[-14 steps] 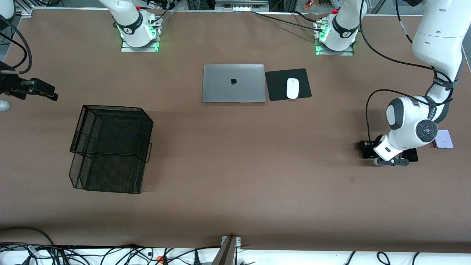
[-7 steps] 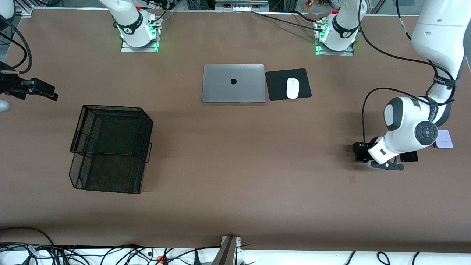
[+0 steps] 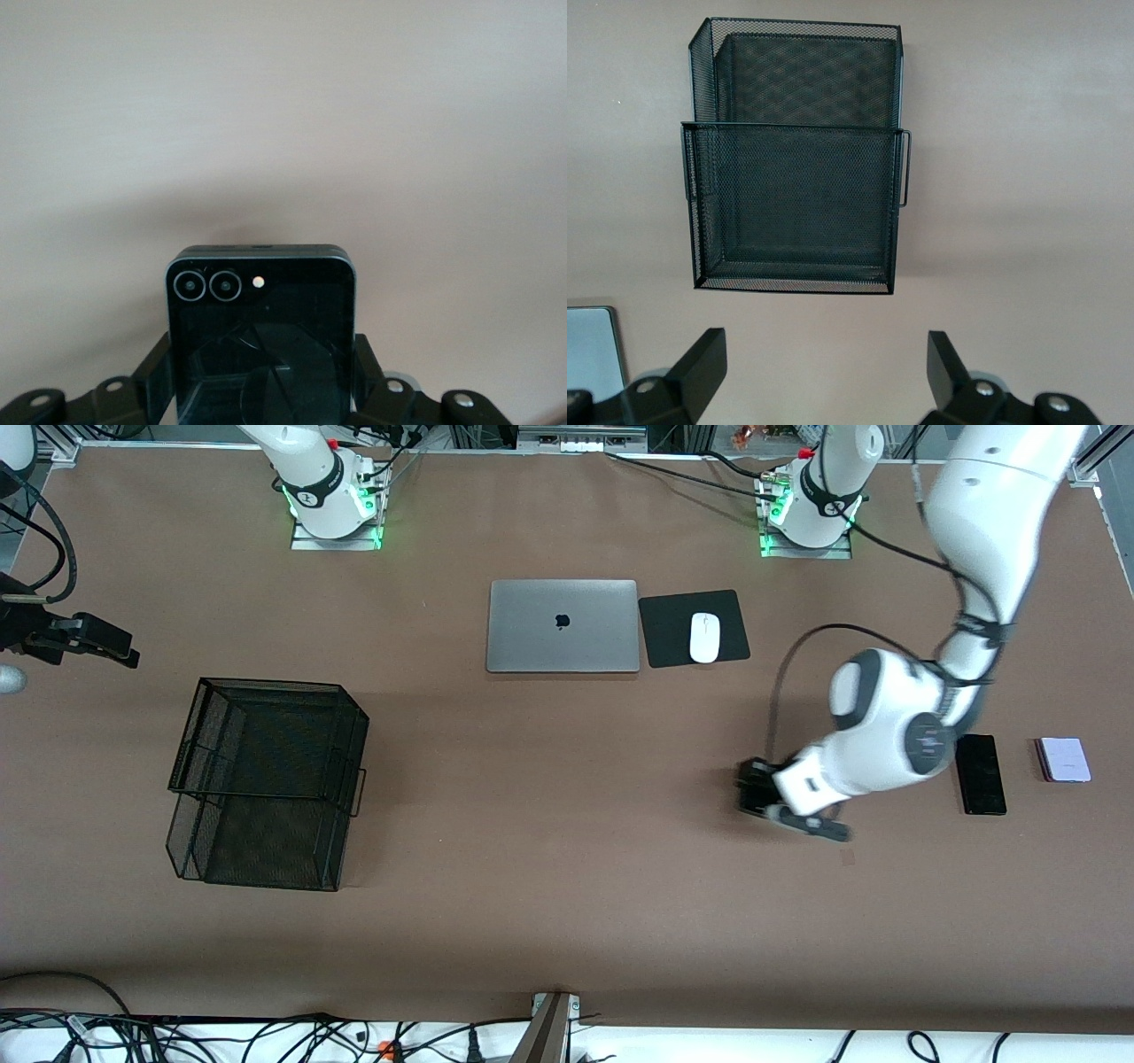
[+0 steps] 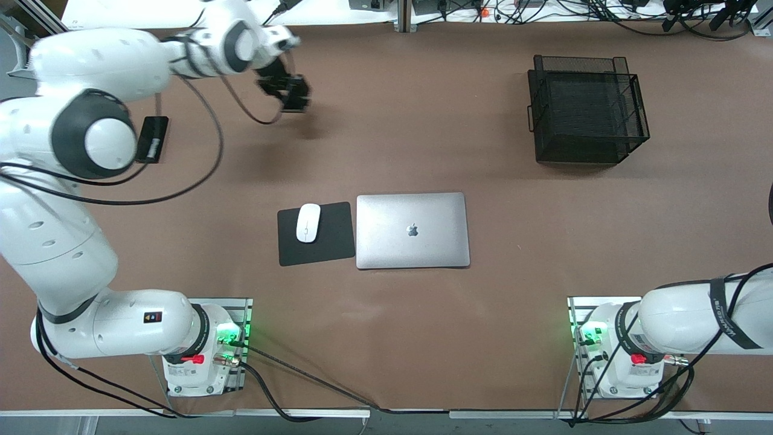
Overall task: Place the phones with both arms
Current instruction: 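Carry the flip phone with the left gripper and set it beside the laptop, then grasp the flip phone with the right gripper while the left gripper grasps the tall phone, then lift the flip phone with the right gripper while the left gripper lifts the tall phone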
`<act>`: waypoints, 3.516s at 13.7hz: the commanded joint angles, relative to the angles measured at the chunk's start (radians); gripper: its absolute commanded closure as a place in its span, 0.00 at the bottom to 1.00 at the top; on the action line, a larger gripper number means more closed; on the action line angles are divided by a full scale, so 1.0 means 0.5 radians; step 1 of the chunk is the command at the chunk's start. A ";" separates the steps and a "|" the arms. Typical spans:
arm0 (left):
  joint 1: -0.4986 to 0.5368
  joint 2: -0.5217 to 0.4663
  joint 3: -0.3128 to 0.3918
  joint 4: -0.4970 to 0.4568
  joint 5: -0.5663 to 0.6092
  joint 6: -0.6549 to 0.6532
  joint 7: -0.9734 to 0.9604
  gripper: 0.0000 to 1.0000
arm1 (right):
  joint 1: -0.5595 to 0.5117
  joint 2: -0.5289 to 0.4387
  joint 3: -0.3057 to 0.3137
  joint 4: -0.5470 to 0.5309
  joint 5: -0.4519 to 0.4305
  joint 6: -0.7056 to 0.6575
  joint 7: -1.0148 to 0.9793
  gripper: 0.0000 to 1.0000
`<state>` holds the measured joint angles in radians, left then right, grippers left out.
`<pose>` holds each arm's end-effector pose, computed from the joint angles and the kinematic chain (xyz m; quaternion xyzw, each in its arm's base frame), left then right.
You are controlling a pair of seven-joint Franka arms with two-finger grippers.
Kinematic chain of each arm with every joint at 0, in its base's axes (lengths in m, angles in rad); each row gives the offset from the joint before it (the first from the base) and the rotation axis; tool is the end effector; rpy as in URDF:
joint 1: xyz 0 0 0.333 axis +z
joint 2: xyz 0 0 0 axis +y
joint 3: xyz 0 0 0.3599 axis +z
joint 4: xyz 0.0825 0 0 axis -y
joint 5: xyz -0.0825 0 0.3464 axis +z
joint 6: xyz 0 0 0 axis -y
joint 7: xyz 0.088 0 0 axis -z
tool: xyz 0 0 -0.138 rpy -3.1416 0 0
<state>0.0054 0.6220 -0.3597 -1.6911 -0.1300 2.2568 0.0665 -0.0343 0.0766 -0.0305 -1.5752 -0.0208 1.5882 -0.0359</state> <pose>0.6370 -0.2085 0.2848 0.9788 -0.1360 -0.0339 0.1495 0.5395 -0.0372 0.5965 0.9993 -0.0139 -0.0323 0.0099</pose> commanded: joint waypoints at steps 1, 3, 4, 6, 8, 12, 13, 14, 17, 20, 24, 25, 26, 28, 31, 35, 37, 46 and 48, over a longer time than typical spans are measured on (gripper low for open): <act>-0.387 0.246 0.035 0.326 -0.038 -0.013 -0.306 0.67 | -0.017 -0.052 0.009 -0.037 0.029 0.002 0.017 0.00; -0.602 0.357 0.044 0.388 -0.031 0.210 -0.613 0.67 | -0.017 -0.049 0.009 -0.037 0.029 0.008 0.020 0.00; -0.691 0.400 0.047 0.391 -0.028 0.345 -0.764 0.67 | -0.017 -0.049 0.009 -0.037 0.029 0.011 0.020 0.00; -0.823 0.480 0.054 0.391 -0.022 0.557 -0.967 0.66 | -0.017 -0.043 0.009 -0.034 0.029 0.014 0.017 0.00; -0.900 0.523 0.054 0.388 -0.022 0.625 -1.044 0.26 | -0.017 -0.037 0.012 -0.034 0.032 0.020 0.017 0.00; -0.791 0.416 0.051 0.351 -0.013 0.509 -1.035 0.00 | 0.001 -0.015 0.030 -0.034 0.029 0.030 0.017 0.00; -0.723 0.325 0.054 0.354 -0.013 0.336 -1.029 0.00 | 0.007 -0.009 0.033 -0.037 0.026 0.036 0.017 0.00; -0.607 0.211 0.051 0.360 -0.013 0.091 -1.026 0.00 | 0.025 -0.003 0.039 -0.046 0.023 0.051 0.017 0.00; -0.331 -0.050 0.072 0.369 0.094 -0.646 -1.017 0.00 | 0.194 0.101 0.036 -0.050 0.017 0.121 0.047 0.00; -0.137 -0.213 0.072 0.376 0.645 -1.159 -1.011 0.00 | 0.524 0.254 0.036 -0.037 0.017 0.241 0.567 0.00; 0.243 -0.262 0.069 0.376 0.932 -1.289 -0.934 0.00 | 1.070 0.597 0.036 0.078 0.020 0.547 1.334 0.00; 0.311 -0.274 0.084 0.373 0.935 -1.289 -0.821 0.00 | 1.196 0.732 0.036 0.189 0.023 0.569 1.473 0.00; 0.378 -0.275 0.100 0.369 0.950 -1.286 -0.750 0.00 | 1.298 0.852 0.036 0.287 0.023 0.582 1.611 0.00; 0.568 -0.278 0.100 0.369 1.005 -1.256 -0.591 0.00 | 1.470 1.094 0.036 0.523 0.026 0.664 1.887 0.00; 0.820 -0.223 0.103 0.290 1.009 -0.947 -0.266 0.00 | 1.584 1.300 0.036 0.583 0.026 0.857 2.041 0.00; 1.053 -0.130 0.103 0.045 1.006 -0.416 0.057 0.00 | 1.584 1.451 0.030 0.503 -0.004 1.133 1.965 0.00; 1.176 -0.130 0.103 -0.163 1.006 -0.107 0.079 0.00 | 1.581 1.476 0.030 0.408 -0.001 1.275 1.867 0.00; 1.400 0.106 0.106 -0.351 1.009 0.414 0.250 0.00 | 1.587 1.654 0.030 0.386 -0.004 1.490 1.842 0.00; 1.400 0.106 0.106 -0.352 1.009 0.410 0.254 0.00 | 1.587 1.654 0.030 0.389 -0.004 1.490 1.836 0.15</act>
<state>0.6954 0.6763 -0.2928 -1.8662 0.3538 2.4590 0.1819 0.7600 0.9084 -0.0181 -1.3770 -0.0156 2.3208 0.8925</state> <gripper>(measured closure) 0.000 0.000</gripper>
